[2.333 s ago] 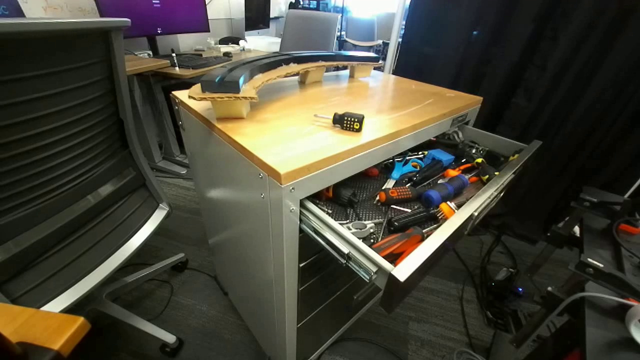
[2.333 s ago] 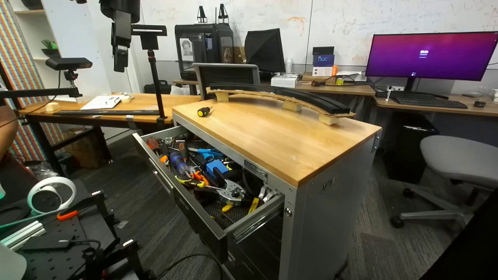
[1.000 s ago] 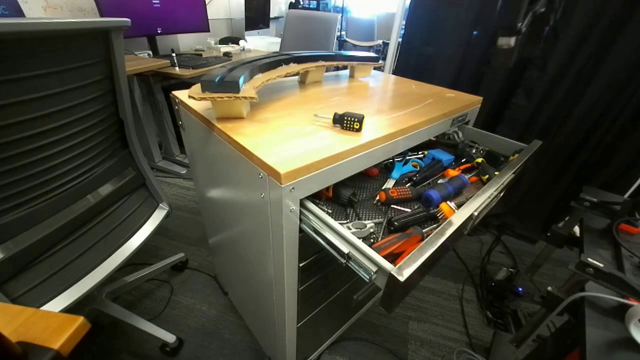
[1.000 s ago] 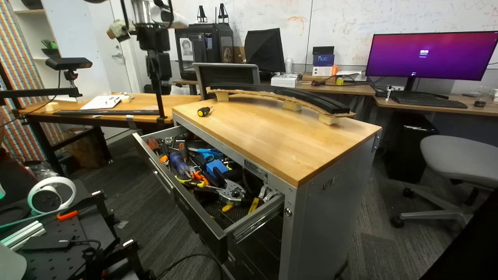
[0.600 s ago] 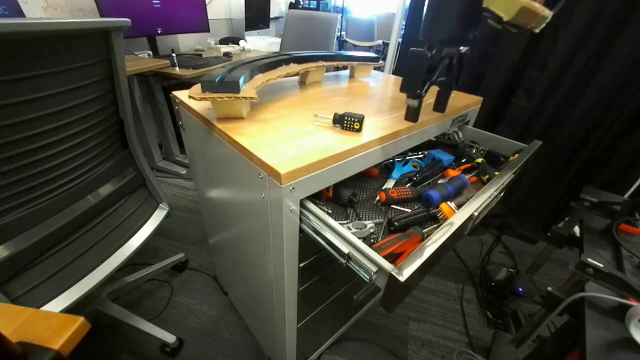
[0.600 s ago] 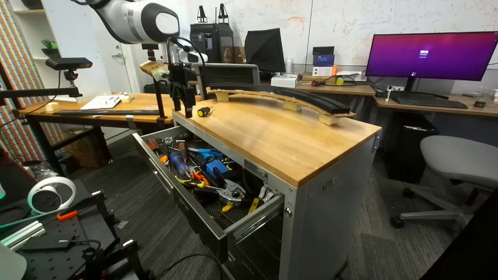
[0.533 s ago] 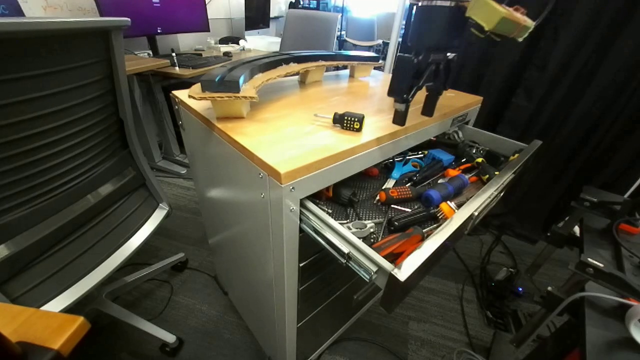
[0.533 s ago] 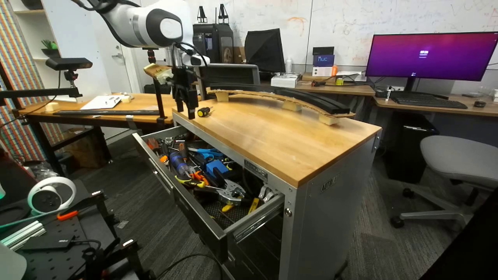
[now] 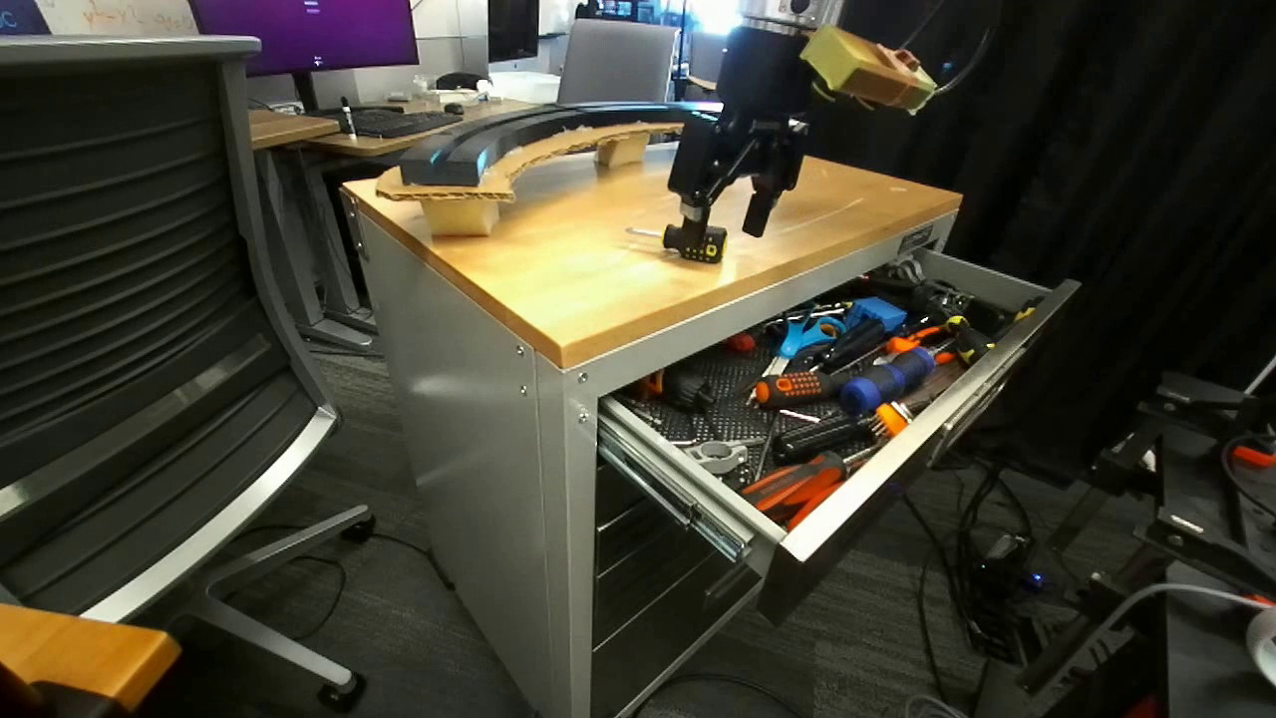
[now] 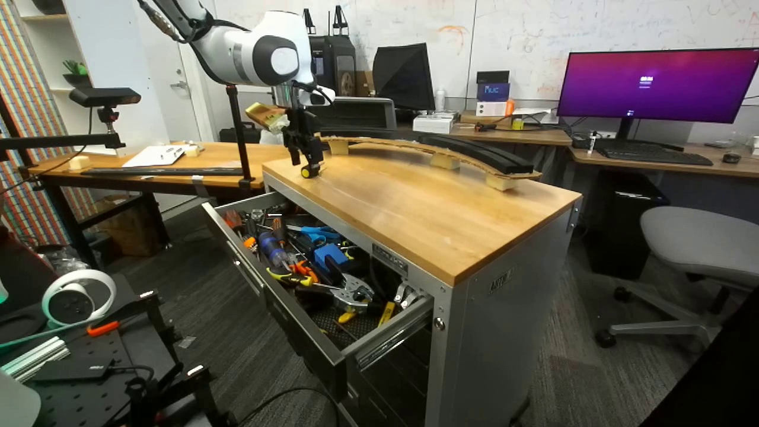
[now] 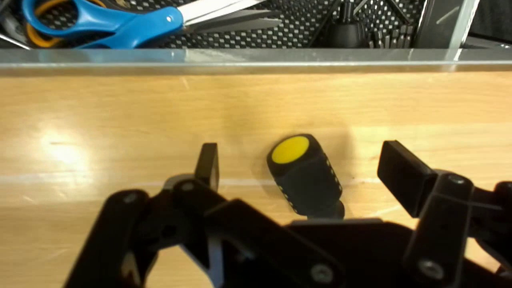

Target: Put the screwdriver in the drawer then close the drawer

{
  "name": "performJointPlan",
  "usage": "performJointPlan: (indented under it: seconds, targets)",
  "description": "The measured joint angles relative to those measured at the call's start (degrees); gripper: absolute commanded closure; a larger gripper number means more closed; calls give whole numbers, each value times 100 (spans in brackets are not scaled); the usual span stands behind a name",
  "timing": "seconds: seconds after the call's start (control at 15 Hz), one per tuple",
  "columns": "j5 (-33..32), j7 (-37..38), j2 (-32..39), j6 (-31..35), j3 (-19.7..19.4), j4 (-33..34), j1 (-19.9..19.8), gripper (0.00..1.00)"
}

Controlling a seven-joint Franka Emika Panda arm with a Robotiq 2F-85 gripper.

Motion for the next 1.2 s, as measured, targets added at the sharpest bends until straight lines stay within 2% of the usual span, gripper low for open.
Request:
performJointPlan:
  seconds: [0.13,0.6,0.8,1.0,1.2]
  targets:
    - [-30,0,166,130,-82,153,120,34]
    - [-313,89,372,341,-476,401,486,89]
    - [-271,-10,351,112,-481,434,474,89]
    - [-161,-478,140,-697,-377,309,431,90]
    - [-94,-913,-211,-1250,-221,-110,397,90]
